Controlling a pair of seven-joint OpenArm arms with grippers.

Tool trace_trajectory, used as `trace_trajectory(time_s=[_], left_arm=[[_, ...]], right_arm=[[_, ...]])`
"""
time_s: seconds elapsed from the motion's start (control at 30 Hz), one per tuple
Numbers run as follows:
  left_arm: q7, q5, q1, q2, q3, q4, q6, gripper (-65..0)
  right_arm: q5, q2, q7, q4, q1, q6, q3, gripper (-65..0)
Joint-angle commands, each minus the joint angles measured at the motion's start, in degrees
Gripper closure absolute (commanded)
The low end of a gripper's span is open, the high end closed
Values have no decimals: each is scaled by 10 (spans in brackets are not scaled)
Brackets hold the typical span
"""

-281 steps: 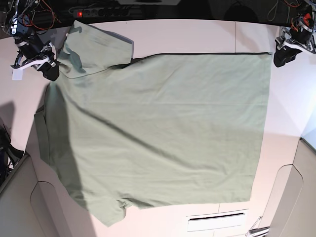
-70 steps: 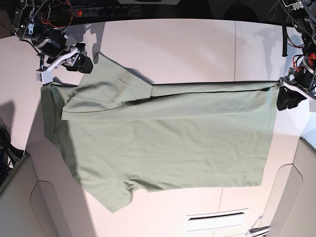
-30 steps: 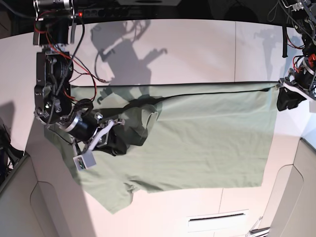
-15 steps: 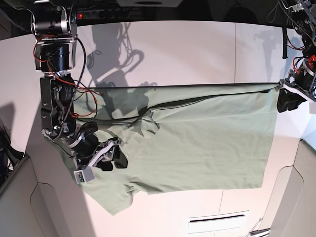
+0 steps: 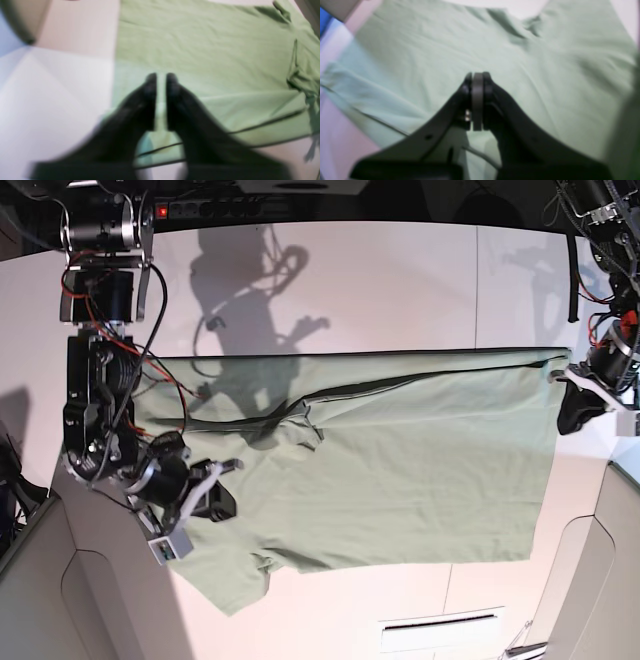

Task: Fold the T-shirt properly
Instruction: 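Grasp the sleeve side with the right gripper and fold it inward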

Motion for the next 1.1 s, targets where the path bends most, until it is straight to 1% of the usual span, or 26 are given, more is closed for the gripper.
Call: trace_trajectory(time_s=[0.0, 0.1, 0.2, 0.3, 0.37, 0.53, 0.63, 0.7, 0.8, 0.83, 0.9, 1.07], left_arm=[[-8, 11, -4, -10, 11, 8, 1, 0], [-24, 80, -4, -9, 61, 7, 39, 0], [-59, 149, -5, -10, 103, 0, 93, 0], [-83, 193, -5, -9, 132, -19, 145, 0], [-86, 205, -7, -9, 141, -37, 162, 0], [-85, 206, -15, -10, 141, -100, 163, 0], [-82, 206, -16, -9, 141, -122, 163, 0], [-68, 204, -15, -10, 141, -124, 163, 0], [-32, 189, -14, -10, 141, -124, 163, 0], [-26, 186, -14, -10, 141, -124, 160, 0], [-22, 177, -14, -10, 141, -124, 143, 0], [9, 152, -12, -10, 140, -123, 141, 0]], right_arm=[[-8, 3, 20, 9, 1, -7, 8, 0], [-65, 3, 66, 9, -31, -37, 20, 0], [-121, 6, 94, 9, -55, -78, 20, 0], [-140, 19, 99, 9, -69, -115, 21, 0], [-145, 29, 107, 9, -75, -127, 20, 0], [-151, 33, 107, 9, -77, -127, 20, 0], [-151, 33, 94, 9, -79, -127, 20, 0], [-151, 33, 89, 8, -82, -127, 20, 0], [-151, 33, 89, 8, -101, -127, 20, 0], [-151, 33, 90, 8, -111, -127, 20, 0], [-151, 33, 91, 8, -130, -127, 20, 0], [-147, 33, 89, 8, -156, -122, 20, 0]])
